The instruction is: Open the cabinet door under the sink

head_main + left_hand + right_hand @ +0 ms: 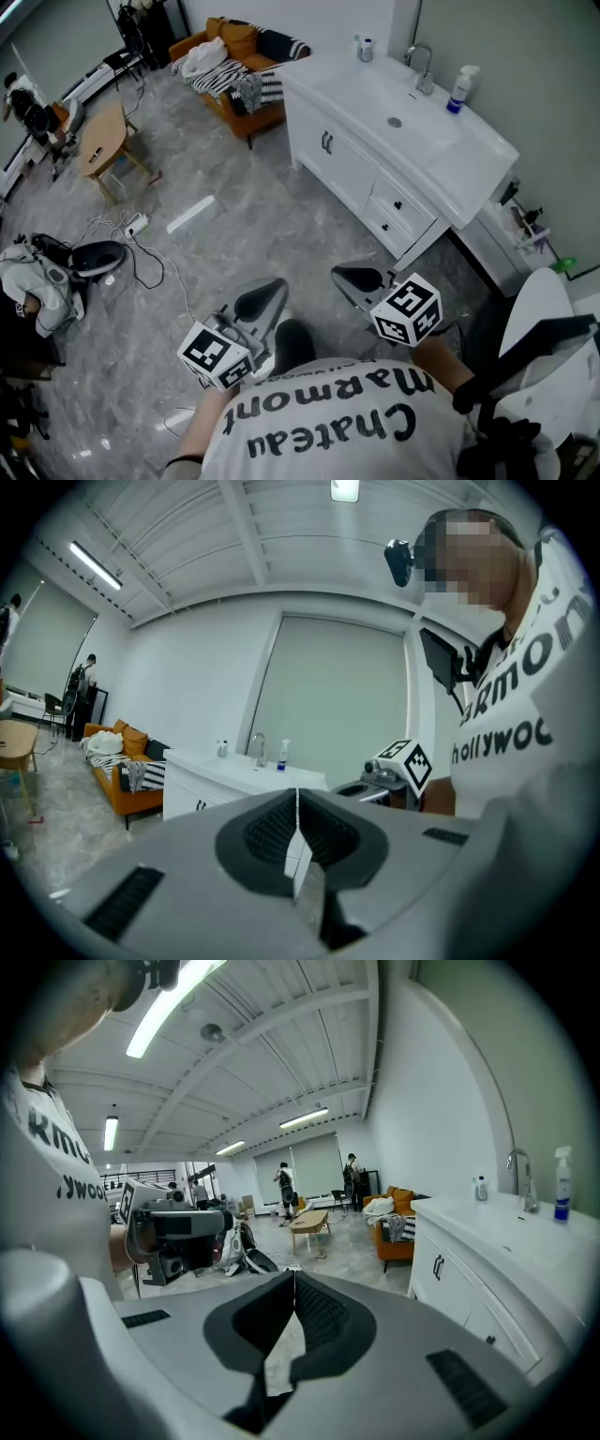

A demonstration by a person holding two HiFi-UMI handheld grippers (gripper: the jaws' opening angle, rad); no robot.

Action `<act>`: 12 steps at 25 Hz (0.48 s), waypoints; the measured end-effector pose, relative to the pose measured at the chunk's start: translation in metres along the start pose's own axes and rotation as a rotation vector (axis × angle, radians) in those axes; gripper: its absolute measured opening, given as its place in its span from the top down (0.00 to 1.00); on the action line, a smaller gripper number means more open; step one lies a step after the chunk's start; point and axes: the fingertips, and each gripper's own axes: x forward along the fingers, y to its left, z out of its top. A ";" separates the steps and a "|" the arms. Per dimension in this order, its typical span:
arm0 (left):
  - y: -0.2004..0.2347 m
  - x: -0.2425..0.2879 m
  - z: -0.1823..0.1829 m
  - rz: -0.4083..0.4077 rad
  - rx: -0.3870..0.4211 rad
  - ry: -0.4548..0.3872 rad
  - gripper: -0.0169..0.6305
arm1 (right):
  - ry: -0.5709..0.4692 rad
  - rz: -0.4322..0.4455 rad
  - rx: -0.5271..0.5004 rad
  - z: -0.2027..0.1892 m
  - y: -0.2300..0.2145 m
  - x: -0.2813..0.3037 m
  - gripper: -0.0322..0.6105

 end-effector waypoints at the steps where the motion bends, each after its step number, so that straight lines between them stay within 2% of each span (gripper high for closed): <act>1: 0.011 0.006 0.002 -0.010 -0.004 0.006 0.96 | -0.004 -0.008 0.005 0.006 -0.008 0.008 0.93; 12: 0.144 0.057 0.044 -0.115 -0.004 0.043 0.96 | -0.023 -0.092 0.054 0.076 -0.083 0.110 0.93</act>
